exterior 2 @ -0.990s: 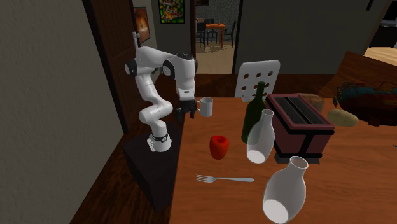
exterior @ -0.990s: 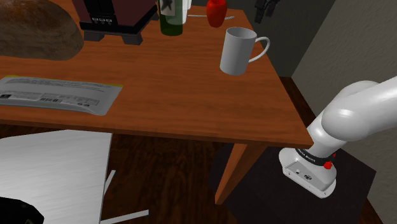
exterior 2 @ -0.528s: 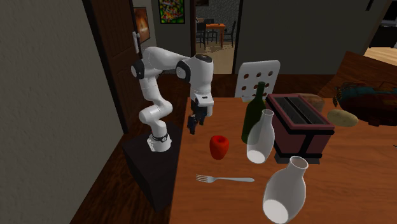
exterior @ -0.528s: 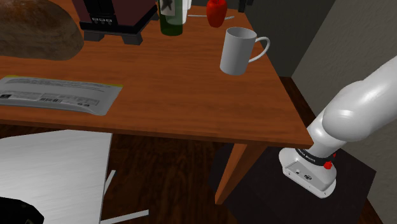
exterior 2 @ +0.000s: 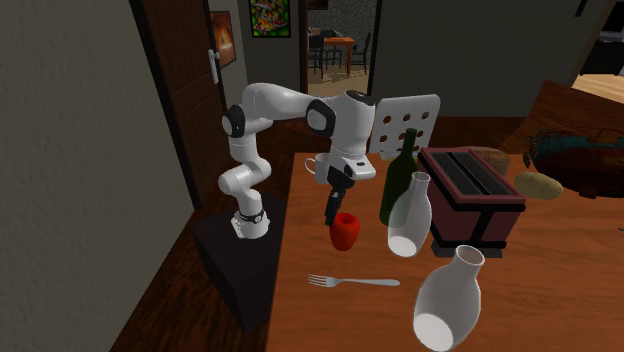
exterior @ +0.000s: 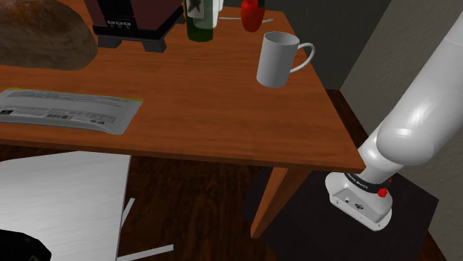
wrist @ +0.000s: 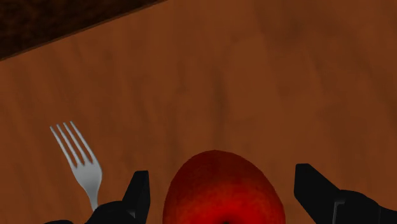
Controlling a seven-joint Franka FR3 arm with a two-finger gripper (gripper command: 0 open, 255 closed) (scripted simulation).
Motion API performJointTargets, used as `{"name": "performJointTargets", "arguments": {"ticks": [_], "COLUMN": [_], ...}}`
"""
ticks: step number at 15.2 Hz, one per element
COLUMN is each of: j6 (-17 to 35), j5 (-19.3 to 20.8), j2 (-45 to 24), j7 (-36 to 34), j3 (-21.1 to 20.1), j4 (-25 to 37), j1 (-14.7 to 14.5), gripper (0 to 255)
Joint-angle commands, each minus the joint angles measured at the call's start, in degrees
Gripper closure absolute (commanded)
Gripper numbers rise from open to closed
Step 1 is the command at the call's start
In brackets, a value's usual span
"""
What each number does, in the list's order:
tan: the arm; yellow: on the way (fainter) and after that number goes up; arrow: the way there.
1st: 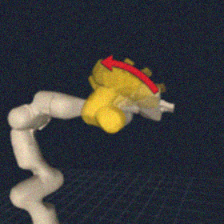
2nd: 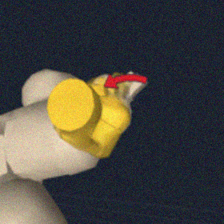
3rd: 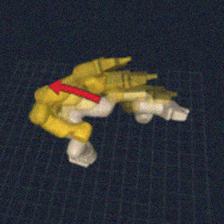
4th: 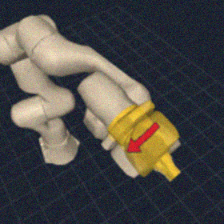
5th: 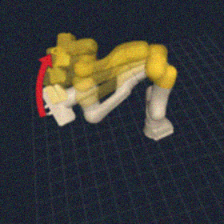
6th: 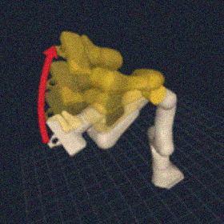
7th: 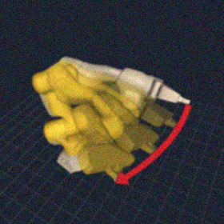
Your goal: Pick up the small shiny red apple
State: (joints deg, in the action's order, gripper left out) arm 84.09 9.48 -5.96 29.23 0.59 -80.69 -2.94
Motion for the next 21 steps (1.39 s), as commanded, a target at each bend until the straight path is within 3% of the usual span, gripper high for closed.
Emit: {"name": "performJointTargets", "arguments": {"ticks": [1, 8, 9, 18, 21], "j6": [0.79, 5.50, 5.51, 5.49, 3.00], "j5": [0.22, 0.19, 0.19, 0.19, 0.20], "j2": [-0.69, 0.61, 0.65, 0.60, -0.02], "j7": [0.35, -0.35, -0.36, -0.35, 0.02], "j3": [-0.07, -0.04, -0.04, -0.04, -0.06], "j4": [-0.18, -6.23, -6.28, -6.22, -3.07], "j1": [-0.06, 0.02, 0.02, 0.02, -0.02], "gripper": [0, 0, 255, 255, 255]}}
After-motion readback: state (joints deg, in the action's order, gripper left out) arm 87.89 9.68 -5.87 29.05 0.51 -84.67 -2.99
